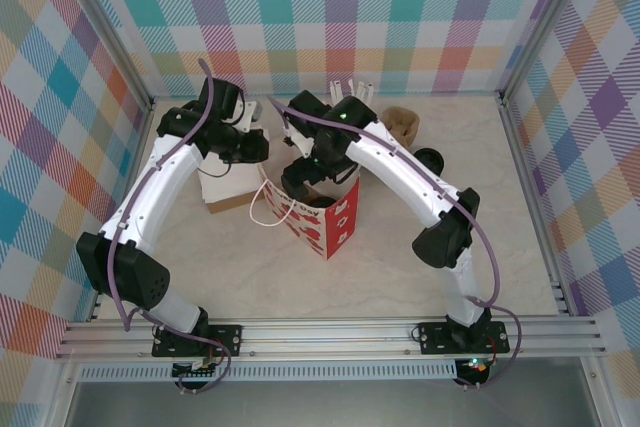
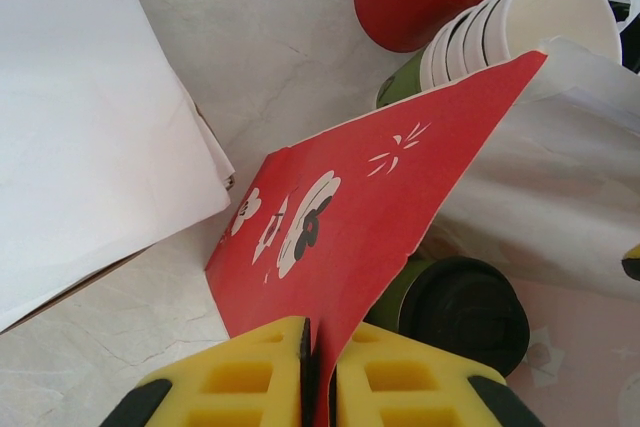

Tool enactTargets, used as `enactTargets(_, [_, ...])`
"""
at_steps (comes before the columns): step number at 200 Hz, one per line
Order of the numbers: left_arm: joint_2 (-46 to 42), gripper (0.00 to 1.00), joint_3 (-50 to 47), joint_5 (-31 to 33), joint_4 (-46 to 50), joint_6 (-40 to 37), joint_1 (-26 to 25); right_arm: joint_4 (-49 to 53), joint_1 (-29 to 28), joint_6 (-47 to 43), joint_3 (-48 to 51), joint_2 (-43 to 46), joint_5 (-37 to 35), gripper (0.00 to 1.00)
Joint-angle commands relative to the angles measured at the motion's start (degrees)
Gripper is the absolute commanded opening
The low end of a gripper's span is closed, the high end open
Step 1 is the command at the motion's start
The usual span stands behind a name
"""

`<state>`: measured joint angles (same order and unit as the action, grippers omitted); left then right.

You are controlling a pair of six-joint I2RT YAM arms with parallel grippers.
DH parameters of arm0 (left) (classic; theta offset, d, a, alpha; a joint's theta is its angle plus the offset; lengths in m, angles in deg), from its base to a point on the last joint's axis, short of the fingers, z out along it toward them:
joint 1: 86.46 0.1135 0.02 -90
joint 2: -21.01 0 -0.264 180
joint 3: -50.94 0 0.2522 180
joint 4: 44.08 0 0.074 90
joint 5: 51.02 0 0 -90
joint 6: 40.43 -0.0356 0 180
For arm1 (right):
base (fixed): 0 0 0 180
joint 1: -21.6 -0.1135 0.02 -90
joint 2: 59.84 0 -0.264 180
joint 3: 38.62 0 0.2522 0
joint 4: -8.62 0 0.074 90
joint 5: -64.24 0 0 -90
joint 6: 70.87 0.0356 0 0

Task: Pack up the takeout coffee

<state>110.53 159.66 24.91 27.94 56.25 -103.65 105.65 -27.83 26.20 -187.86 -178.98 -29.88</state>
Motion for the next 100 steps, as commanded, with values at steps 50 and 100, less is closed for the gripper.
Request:
enactTargets(50, [-0.92,0.16,-1.18,-1.05,-0.45,0.88,0.58,3.32,0.37,1.79,-4.99,5.32,-1.04,1.00])
enactTargets(100, [-0.83,0.17,-1.22,-1.22,-0.60,1.06,0.58,2.28,1.08,2.25,-5.10,9.55,-2.32,0.98])
